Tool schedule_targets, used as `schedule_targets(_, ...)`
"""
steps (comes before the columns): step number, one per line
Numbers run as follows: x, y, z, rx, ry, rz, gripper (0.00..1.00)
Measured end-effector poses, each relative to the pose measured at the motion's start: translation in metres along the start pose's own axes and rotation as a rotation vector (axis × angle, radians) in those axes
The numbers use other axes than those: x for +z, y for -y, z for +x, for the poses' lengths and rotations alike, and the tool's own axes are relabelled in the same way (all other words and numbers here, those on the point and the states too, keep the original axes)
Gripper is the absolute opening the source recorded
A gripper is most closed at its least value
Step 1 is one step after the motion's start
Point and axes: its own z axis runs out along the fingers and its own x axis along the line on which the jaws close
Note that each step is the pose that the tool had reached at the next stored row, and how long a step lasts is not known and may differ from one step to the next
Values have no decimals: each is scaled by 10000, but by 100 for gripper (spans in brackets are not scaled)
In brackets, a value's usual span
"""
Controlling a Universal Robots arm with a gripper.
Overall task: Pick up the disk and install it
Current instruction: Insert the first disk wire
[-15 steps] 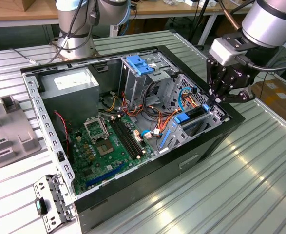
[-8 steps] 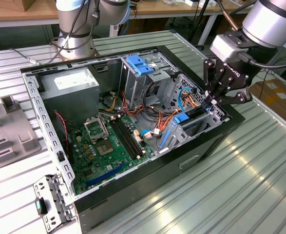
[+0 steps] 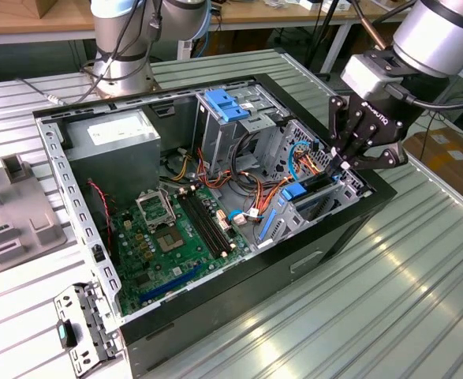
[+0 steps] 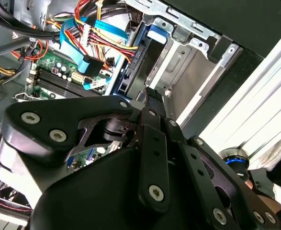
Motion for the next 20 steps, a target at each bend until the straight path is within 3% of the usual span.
schedule_targets(4, -3, 53, -5, 1, 0, 0, 11)
schedule_targets(15, -16, 315, -75, 0, 0, -6, 11)
schedule_targets(20, -17, 352, -107, -4, 0, -6, 11)
